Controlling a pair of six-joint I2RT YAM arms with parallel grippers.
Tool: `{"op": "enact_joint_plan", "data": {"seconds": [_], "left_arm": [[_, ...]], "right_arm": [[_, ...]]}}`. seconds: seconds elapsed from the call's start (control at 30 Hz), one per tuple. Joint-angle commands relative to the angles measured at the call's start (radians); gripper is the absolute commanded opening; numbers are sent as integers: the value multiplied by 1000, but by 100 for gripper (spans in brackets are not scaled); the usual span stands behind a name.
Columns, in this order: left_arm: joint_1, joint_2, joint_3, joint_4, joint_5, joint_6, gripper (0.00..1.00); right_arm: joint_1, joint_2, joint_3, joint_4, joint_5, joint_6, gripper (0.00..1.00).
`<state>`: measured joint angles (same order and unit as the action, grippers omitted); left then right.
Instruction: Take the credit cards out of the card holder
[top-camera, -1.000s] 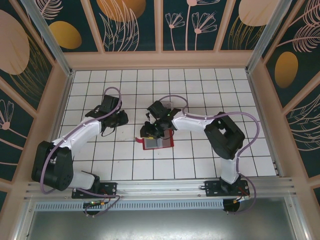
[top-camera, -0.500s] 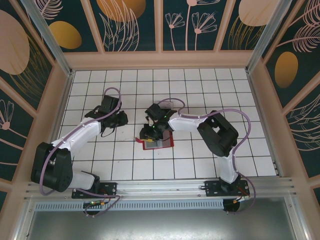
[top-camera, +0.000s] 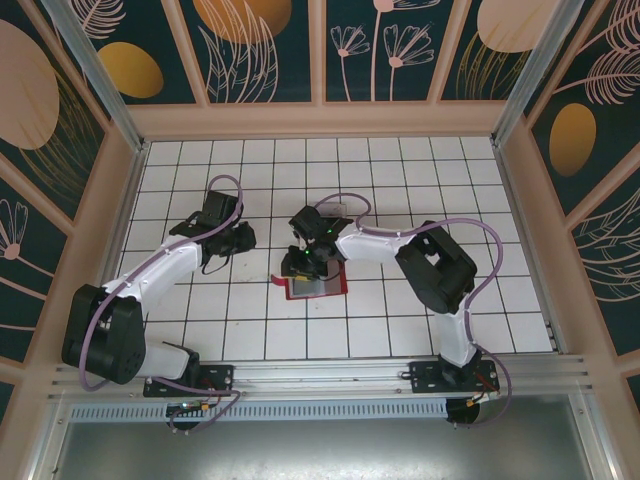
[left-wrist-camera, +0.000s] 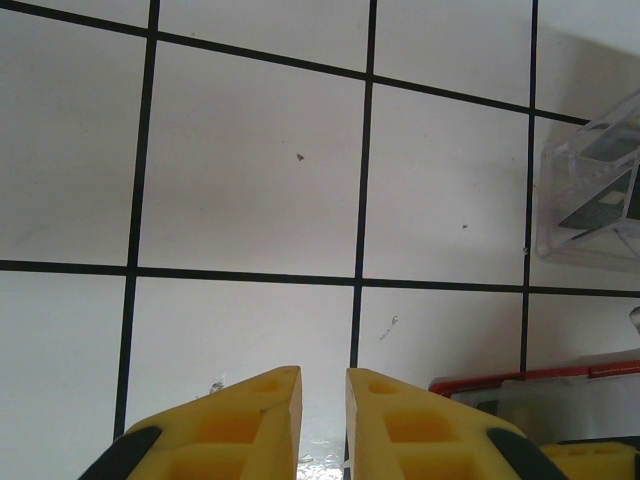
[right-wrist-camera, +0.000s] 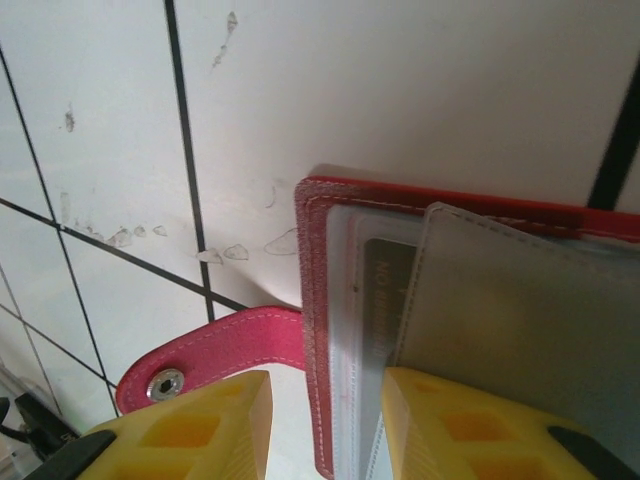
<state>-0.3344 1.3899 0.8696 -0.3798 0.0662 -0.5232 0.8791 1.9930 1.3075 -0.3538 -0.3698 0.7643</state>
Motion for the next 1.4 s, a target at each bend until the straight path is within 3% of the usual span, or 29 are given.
{"op": "enact_joint_plan", "data": {"seconds": [0.0,0.93,1.37], "left_arm": [[4,-14,-4,-22,-11,17,21],[4,28,28,-17,28,29,21],[5,49,44,-19,71,37,22]], "right_arm": [[10,-4,12,-109,99,-18,36],[54,-47,133,-472,459,-27,44],[57,-66,151,-537,526,-13,46]]}}
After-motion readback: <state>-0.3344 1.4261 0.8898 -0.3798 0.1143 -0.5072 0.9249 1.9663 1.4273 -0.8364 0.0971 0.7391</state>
